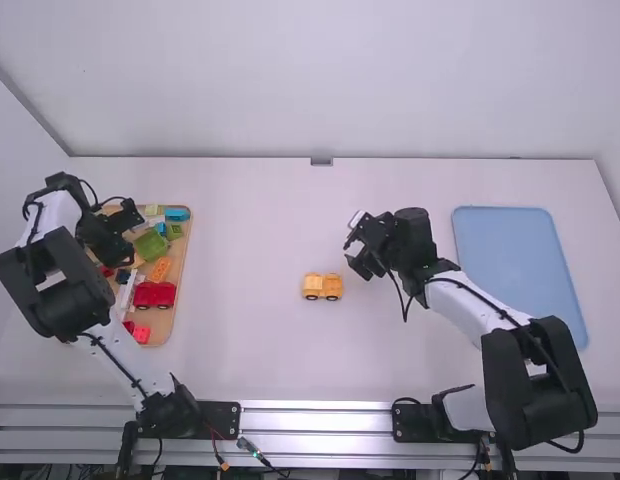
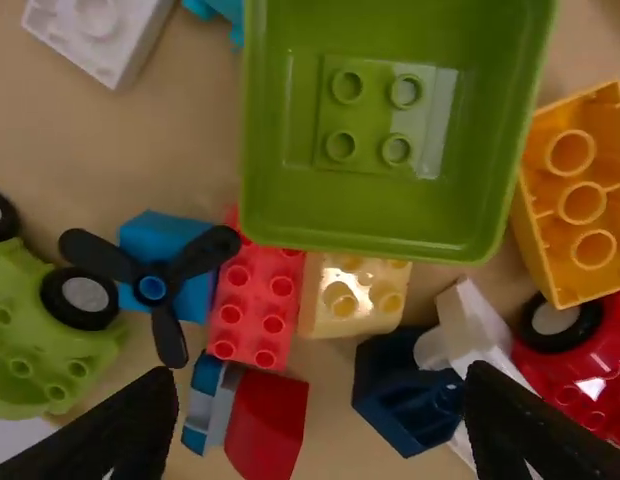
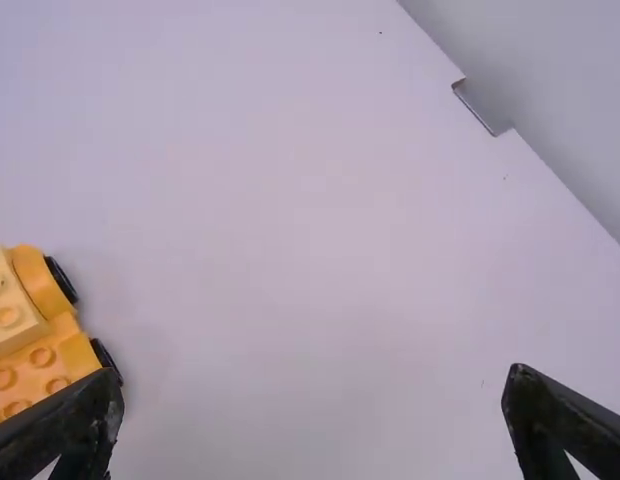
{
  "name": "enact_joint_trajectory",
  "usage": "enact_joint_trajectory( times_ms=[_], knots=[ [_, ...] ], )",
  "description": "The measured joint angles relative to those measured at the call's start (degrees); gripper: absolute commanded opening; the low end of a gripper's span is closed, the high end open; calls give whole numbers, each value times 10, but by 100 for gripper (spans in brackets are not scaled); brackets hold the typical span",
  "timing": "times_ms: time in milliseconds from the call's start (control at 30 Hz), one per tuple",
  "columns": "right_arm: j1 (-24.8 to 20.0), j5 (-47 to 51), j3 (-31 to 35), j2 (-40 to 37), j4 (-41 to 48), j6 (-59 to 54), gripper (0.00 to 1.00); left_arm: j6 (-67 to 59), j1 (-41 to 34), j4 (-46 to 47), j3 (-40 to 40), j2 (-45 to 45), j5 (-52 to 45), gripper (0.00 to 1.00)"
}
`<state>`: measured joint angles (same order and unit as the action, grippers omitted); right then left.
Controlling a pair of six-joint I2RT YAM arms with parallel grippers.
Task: Assemble lego blocks to make yellow taxi
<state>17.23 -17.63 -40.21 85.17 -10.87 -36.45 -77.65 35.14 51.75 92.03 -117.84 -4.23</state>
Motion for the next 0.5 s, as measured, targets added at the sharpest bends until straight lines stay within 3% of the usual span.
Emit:
enact_joint_trajectory(
  times_ms=[233, 500],
  knots=[
    [0, 0, 0, 0, 5, 0, 99, -2, -1, 24, 1, 0, -15, 77],
    [0, 0, 0, 0, 10, 1, 99, -2, -7, 0, -3, 0, -17, 72]
  ],
)
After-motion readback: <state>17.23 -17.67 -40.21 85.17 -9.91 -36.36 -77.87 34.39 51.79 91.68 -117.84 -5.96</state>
